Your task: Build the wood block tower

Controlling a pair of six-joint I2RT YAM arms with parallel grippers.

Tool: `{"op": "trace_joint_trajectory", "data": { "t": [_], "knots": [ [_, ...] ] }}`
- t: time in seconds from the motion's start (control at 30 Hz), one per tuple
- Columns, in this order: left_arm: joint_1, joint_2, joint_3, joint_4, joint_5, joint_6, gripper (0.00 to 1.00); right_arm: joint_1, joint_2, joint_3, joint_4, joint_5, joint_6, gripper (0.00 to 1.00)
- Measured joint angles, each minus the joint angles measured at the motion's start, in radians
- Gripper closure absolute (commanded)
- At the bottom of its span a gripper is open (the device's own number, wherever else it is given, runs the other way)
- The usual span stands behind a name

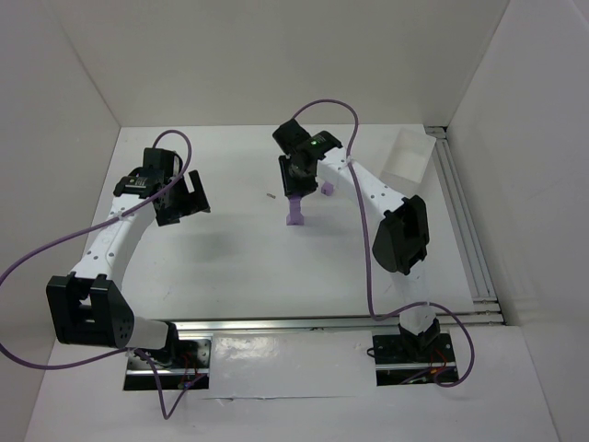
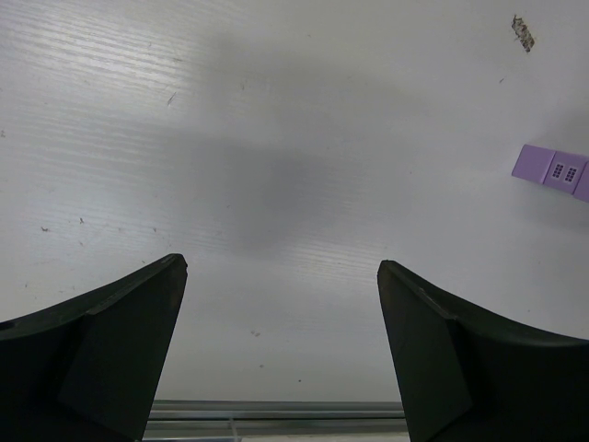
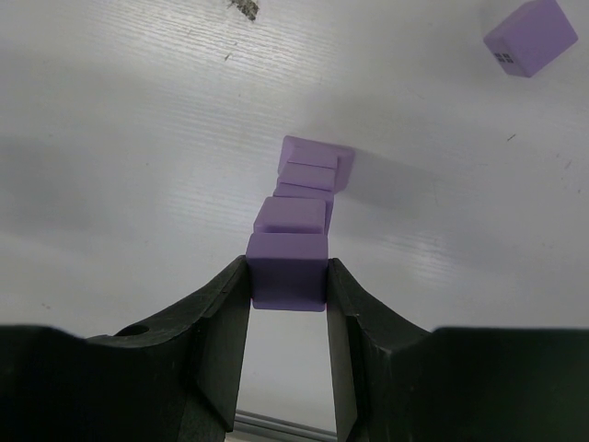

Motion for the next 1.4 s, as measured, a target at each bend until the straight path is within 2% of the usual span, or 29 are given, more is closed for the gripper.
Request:
{"op": "trace_joint_trajectory", "data": {
  "t": [0.8, 1.4],
  "knots": [
    [0.0, 0.0, 0.0, 0.0, 0.0, 0.0, 0.02, 0.0, 0.021, 0.002, -0.003, 0.0, -0.001, 0.49],
    [0.0, 0.0, 0.0, 0.0, 0.0, 0.0, 0.02, 0.0, 0.022, 0.033, -0.017, 0.003, -0.004, 0.49]
  ]
}}
